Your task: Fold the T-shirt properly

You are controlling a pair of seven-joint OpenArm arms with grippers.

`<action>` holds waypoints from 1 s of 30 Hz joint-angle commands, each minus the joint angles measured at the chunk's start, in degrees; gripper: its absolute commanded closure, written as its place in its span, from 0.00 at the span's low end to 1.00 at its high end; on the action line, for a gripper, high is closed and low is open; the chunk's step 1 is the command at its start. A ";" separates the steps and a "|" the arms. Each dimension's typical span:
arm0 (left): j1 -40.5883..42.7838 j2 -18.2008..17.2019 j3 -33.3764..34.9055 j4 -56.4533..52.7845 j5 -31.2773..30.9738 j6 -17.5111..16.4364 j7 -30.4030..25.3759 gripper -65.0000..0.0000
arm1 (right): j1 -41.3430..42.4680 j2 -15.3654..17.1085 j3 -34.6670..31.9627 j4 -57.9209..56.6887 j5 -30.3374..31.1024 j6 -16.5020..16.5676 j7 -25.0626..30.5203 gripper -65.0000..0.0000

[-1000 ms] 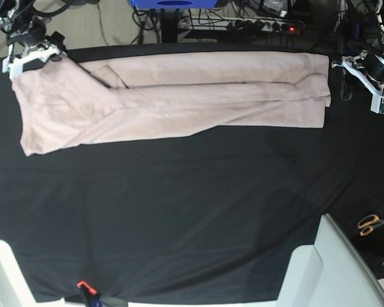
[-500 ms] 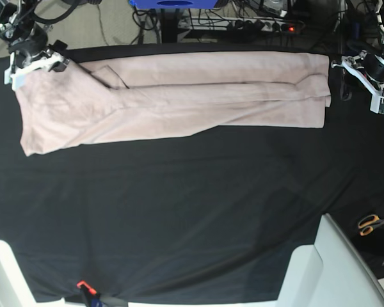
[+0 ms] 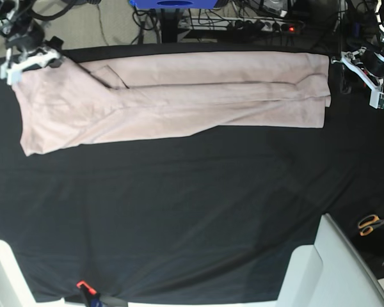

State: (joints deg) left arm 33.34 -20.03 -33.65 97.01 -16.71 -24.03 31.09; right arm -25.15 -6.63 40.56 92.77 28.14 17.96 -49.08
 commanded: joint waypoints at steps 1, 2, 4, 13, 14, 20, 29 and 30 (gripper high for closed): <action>0.20 -0.94 -0.42 0.79 -0.39 0.25 -0.89 0.44 | -0.22 0.52 0.46 0.81 0.74 0.46 0.51 0.55; 0.20 -0.94 -0.42 0.79 -0.39 0.25 -0.89 0.44 | -0.22 0.52 0.46 0.81 0.74 0.55 0.51 0.54; 0.20 -1.02 -0.42 0.79 -0.39 0.25 -0.89 0.44 | -0.13 0.61 0.72 0.72 0.74 0.55 0.60 0.55; 0.20 -0.94 -0.42 0.79 -0.39 0.25 -0.89 0.44 | 1.54 0.61 0.46 -1.30 0.74 0.64 0.51 0.57; 0.20 -0.94 -0.42 0.79 -0.39 0.25 -0.89 0.44 | 1.81 0.61 0.54 -2.35 0.74 0.64 0.51 0.57; 0.20 -1.11 -0.59 0.79 -0.39 0.25 -0.89 0.44 | 1.98 0.61 0.37 -4.38 0.74 0.73 0.51 0.57; 0.11 -1.11 -0.42 0.79 -0.39 0.25 -0.89 0.44 | 1.89 0.70 0.54 -4.29 5.49 0.55 -0.37 1.00; 0.11 -1.11 -0.42 0.79 -0.39 0.25 -0.89 0.44 | 1.98 0.79 0.54 -4.11 6.10 0.55 -1.25 0.98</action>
State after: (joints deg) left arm 33.32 -20.21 -33.65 96.99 -16.71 -24.03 31.09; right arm -23.05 -6.31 40.88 87.70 33.10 18.39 -50.46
